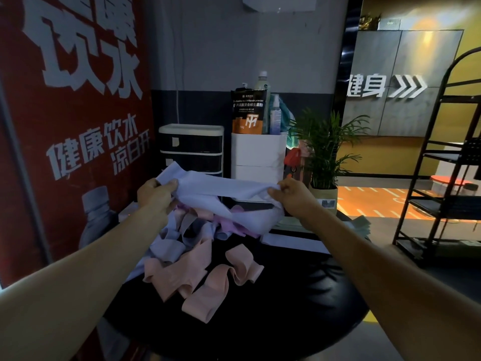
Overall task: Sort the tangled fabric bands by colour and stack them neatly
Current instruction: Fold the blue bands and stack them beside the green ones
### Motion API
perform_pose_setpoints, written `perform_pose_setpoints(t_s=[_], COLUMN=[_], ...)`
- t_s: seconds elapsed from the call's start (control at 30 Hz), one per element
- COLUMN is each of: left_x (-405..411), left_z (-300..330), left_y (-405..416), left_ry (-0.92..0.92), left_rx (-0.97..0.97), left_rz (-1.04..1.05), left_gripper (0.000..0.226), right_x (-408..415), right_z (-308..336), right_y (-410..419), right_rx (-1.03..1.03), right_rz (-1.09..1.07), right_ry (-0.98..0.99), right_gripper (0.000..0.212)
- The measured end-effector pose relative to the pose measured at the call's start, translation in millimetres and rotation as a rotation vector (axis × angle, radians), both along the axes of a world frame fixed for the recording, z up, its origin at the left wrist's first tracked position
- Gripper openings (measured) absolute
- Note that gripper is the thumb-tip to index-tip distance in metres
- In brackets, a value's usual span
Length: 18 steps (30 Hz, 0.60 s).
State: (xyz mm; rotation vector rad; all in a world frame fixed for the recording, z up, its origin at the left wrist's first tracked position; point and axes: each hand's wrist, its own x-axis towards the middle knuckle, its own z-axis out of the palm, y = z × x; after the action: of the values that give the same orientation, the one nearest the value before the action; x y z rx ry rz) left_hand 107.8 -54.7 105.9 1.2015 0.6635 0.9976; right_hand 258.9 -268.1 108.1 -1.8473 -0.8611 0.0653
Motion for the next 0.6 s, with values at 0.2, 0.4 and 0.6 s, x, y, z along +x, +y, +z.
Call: perform_pose_setpoints(t_s=[0.2,0.4,0.6], left_x=[2.1,-0.4,-4.7], left_z=[-8.6,-14.6,-22.4], left_y=[-3.8,1.1,4.6], left_ry=[0.022,0.049,0.08], left_rx=[-0.038,-0.044,-0.025], left_rz=[-0.001,0.098,0.1], left_gripper=[0.02,0.021,0.035], right_x=[10.6,4.3,5.0], right_z=[-9.8,-7.1,-8.3], right_y=[-9.5,-24.2,-27.5], right_rx=[-0.363,-0.151,-0.051], right_rz=[-0.161,0.153,0.12], right_ry=[-0.251,0.36,0.408], right_gripper=[0.036,0.019,0.008])
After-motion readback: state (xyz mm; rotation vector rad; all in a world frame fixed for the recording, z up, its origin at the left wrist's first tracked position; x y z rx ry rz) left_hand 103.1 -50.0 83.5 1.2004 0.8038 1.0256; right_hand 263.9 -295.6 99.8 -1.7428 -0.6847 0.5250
